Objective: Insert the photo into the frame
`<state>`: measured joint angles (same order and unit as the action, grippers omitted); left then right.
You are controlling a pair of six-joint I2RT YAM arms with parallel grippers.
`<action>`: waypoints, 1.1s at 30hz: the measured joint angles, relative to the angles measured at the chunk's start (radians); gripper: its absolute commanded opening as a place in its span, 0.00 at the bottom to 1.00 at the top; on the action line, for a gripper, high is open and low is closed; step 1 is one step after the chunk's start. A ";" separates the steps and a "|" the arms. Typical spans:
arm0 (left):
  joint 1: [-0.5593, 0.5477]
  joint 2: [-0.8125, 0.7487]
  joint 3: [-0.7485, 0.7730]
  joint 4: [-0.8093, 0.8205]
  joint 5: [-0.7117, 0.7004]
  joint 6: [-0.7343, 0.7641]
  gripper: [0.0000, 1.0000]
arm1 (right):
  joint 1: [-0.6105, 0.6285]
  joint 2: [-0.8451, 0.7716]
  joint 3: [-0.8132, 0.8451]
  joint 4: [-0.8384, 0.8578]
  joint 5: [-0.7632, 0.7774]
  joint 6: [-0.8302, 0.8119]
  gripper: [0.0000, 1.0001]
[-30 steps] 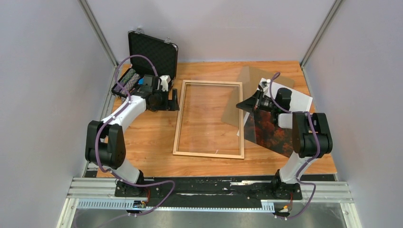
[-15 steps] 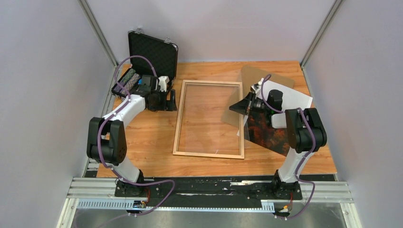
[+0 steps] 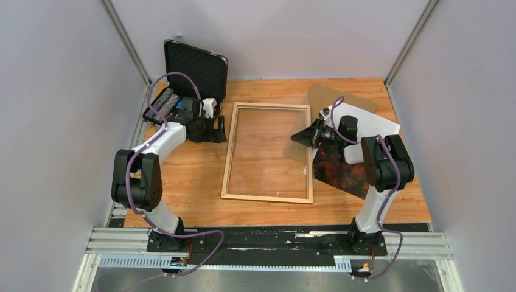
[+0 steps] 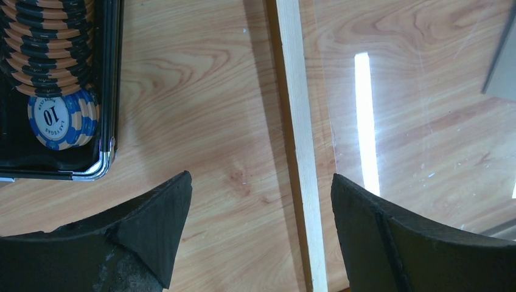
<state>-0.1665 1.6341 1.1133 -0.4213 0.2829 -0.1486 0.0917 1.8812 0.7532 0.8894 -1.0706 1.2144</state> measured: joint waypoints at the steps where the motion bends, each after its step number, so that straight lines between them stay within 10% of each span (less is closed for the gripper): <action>1: 0.001 0.000 0.000 0.000 0.000 0.000 0.91 | 0.001 0.002 0.001 0.000 0.004 0.000 0.00; 33: 0.012 0.000 -0.008 0.014 0.015 0.000 0.90 | 0.018 0.015 0.009 0.021 0.021 0.023 0.00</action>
<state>-0.1543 1.6341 1.1057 -0.4068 0.2981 -0.1490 0.1093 1.8965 0.7624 0.9108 -1.0492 1.2373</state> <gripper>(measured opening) 0.903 0.003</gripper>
